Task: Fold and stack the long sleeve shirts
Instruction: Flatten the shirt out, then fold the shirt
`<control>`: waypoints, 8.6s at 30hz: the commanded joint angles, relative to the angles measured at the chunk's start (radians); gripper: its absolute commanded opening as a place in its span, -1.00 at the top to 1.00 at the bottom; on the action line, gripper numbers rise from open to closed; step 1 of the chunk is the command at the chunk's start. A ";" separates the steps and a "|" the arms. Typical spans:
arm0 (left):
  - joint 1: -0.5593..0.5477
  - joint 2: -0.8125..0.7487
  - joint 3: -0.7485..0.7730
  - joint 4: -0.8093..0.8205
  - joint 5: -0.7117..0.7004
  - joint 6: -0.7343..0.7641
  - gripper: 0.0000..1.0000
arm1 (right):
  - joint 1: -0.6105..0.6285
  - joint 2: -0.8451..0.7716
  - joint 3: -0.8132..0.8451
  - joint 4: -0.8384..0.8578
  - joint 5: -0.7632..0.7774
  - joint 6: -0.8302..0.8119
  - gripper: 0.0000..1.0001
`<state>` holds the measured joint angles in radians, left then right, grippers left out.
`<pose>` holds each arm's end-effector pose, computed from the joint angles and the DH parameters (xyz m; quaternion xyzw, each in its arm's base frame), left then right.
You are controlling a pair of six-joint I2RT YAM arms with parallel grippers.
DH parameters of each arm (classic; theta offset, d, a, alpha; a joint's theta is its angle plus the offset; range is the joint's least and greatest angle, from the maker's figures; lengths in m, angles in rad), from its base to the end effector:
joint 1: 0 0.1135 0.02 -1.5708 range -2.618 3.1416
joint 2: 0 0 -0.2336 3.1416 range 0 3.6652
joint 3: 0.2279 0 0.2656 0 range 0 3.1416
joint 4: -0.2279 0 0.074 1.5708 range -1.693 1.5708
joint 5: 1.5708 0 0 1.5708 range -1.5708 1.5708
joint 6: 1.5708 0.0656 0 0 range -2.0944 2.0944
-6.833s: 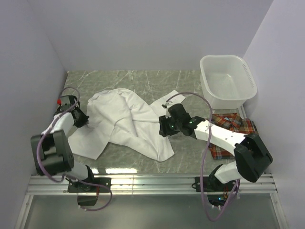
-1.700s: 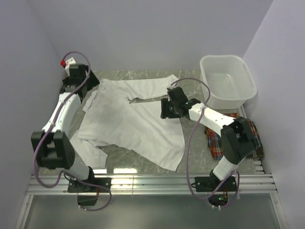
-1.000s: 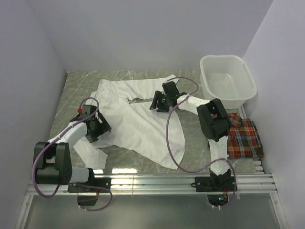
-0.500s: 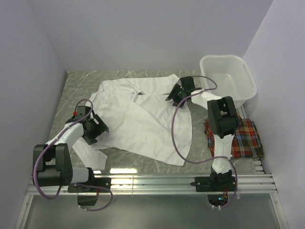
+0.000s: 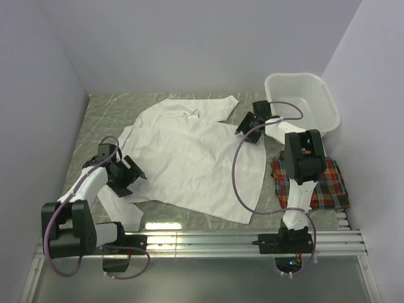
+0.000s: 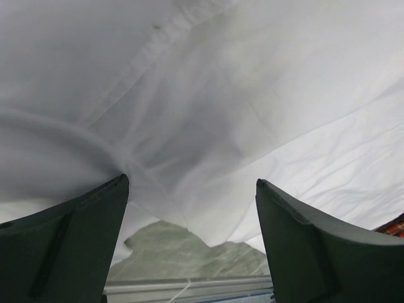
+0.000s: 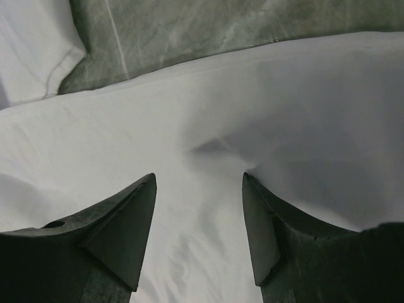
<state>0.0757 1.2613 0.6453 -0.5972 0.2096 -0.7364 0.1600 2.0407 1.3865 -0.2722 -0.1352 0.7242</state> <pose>0.2434 0.0048 0.1061 -0.3695 0.9064 -0.1547 0.1339 0.4439 0.0806 0.1008 0.2429 0.9149 0.1931 0.2581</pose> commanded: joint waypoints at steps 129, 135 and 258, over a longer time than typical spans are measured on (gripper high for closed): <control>-0.231 0.390 0.676 0.020 -0.429 0.032 -0.99 | 0.406 -0.350 -0.015 -0.268 0.316 -0.364 -0.26; -0.231 0.152 0.372 0.013 -0.449 0.060 -0.99 | 0.297 -0.162 0.161 -0.240 0.341 -0.315 -0.17; -0.106 0.695 0.895 -0.036 -0.430 0.000 -0.99 | 0.138 -0.040 0.200 -0.288 0.273 -0.249 -0.34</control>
<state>-0.0322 2.1002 1.5860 -0.6296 -0.2581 -0.7200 0.3027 2.1372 1.6207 -0.5610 0.1303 0.4858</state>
